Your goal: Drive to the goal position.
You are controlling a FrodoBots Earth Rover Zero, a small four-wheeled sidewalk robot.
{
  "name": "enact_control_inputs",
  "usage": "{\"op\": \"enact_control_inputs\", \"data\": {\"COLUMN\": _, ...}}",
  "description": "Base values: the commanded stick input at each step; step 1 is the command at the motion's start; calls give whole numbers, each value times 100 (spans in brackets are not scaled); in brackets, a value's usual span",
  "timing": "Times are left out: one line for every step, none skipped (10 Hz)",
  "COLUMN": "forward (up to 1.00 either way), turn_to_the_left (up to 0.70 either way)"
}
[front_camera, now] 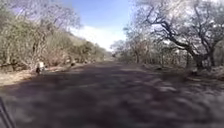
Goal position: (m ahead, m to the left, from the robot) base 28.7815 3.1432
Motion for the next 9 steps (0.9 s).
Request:
{"op": "enact_control_inputs", "data": {"forward": 70, "turn_to_the_left": 0}}
{"op": "enact_control_inputs", "data": {"forward": 70, "turn_to_the_left": 0}}
{"op": "enact_control_inputs", "data": {"forward": 70, "turn_to_the_left": 0}}
{"op": "enact_control_inputs", "data": {"forward": 70, "turn_to_the_left": 0}}
{"op": "enact_control_inputs", "data": {"forward": 70, "turn_to_the_left": 0}}
{"op": "enact_control_inputs", "data": {"forward": 70, "turn_to_the_left": 0}}
{"op": "enact_control_inputs", "data": {"forward": 70, "turn_to_the_left": 0}}
{"op": "enact_control_inputs", "data": {"forward": 70, "turn_to_the_left": 0}}
{"op": "enact_control_inputs", "data": {"forward": 70, "turn_to_the_left": 0}}
